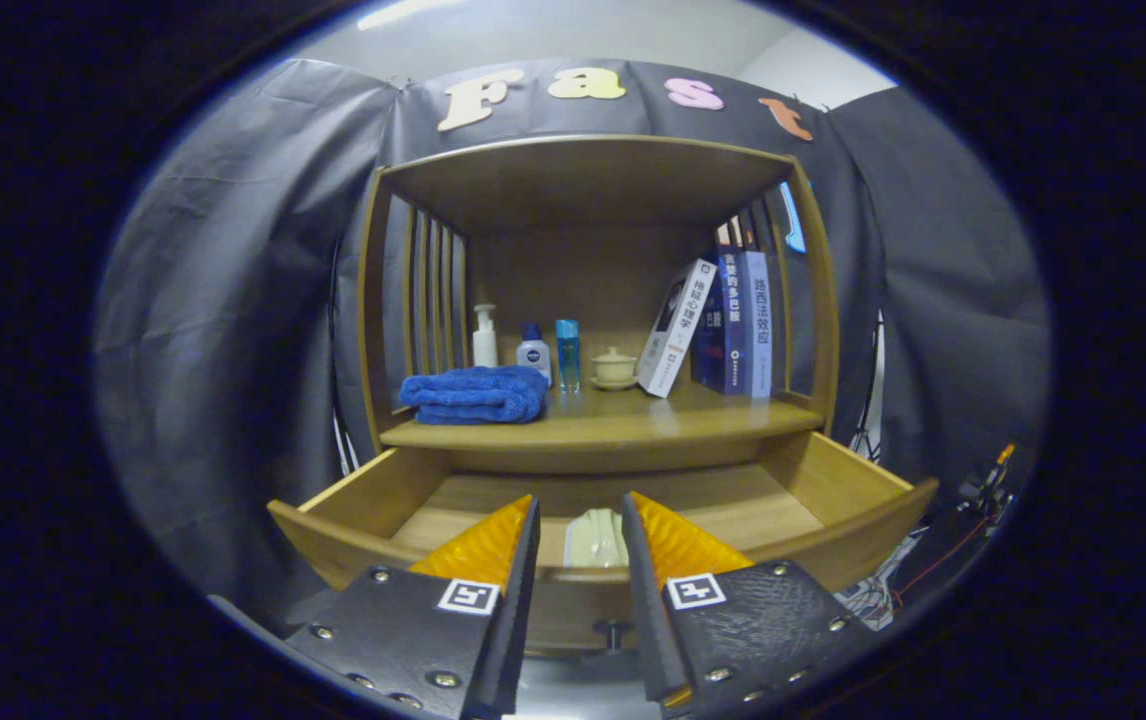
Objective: Pull open the drawer, take out the items inside it, and place them on the countertop above the cabinet.
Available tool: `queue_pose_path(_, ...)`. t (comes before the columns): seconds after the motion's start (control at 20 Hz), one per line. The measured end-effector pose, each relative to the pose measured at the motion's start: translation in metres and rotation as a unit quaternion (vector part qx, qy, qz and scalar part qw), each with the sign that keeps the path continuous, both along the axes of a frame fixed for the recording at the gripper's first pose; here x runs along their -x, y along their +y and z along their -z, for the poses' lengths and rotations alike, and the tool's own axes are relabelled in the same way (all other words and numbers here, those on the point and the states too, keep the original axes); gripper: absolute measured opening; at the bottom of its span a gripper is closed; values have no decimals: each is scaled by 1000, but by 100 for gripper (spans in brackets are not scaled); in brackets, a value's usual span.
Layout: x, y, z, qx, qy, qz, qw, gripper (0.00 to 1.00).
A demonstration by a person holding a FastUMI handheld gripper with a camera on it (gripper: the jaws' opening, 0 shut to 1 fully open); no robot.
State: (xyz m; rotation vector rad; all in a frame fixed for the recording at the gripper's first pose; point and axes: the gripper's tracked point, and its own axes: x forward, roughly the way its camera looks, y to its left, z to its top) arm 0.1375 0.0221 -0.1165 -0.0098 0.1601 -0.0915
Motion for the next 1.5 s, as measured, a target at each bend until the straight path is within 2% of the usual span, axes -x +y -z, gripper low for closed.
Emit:
queue_pose_path(0.25, -53, -8, 18, -31, 82, 11, 996, 47)
queue_pose_path(0.5, -81, -16, 49, -43, 180, 27, 982, 47)
queue_pose_path(0.7, -83, -26, 87, -19, 276, 34, 960, 47)
queue_pose_path(1.05, -72, -31, 129, -9, 351, 34, 936, 47)
queue_pose_path(1.1, -70, -30, 127, -12, 335, 37, 941, 47)
queue_pose_path(1.2, -76, -28, 125, -17, 336, 29, 941, 20)
queue_pose_path(1.5, -81, -23, 107, -6, 299, 18, 954, 20)
